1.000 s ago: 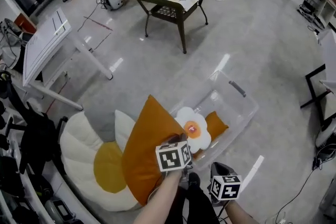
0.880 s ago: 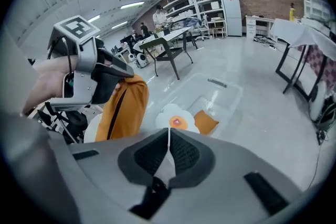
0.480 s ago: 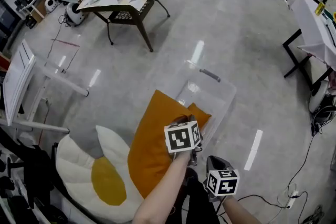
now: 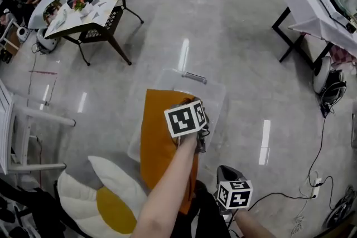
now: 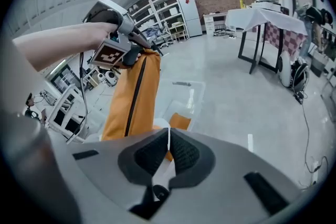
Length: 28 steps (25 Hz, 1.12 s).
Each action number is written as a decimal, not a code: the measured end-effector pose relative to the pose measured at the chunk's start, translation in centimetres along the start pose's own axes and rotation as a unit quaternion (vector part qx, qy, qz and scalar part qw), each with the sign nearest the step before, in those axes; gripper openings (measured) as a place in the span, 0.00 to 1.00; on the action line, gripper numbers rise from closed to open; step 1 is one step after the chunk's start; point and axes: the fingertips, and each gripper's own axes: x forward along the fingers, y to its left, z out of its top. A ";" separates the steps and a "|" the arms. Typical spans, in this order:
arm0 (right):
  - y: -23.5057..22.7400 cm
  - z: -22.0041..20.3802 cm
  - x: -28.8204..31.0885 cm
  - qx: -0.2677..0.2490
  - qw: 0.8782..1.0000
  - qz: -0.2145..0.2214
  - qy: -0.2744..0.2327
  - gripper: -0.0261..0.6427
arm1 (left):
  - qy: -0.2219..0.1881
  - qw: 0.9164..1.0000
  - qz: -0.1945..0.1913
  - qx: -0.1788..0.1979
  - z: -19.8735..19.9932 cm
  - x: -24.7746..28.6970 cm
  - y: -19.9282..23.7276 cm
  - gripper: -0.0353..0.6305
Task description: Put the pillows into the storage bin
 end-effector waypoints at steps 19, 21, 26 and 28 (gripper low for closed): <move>3.4 3.5 3.3 -0.043 0.999 0.022 0.011 0.06 | 0.041 0.998 0.026 -0.042 -8.6 -4.2 9.4 0.19; 5.0 4.0 3.7 -0.059 0.998 0.032 0.012 0.06 | 0.057 0.997 0.032 -0.050 -11.3 -6.0 11.2 0.19; 9.0 4.2 4.0 -0.101 0.993 0.056 0.019 0.06 | 0.060 0.995 0.050 -0.063 -14.9 -11.3 15.0 0.18; 10.7 4.0 3.8 -0.119 0.990 0.066 0.022 0.06 | 0.046 0.995 0.061 -0.067 -15.3 -13.6 16.4 0.15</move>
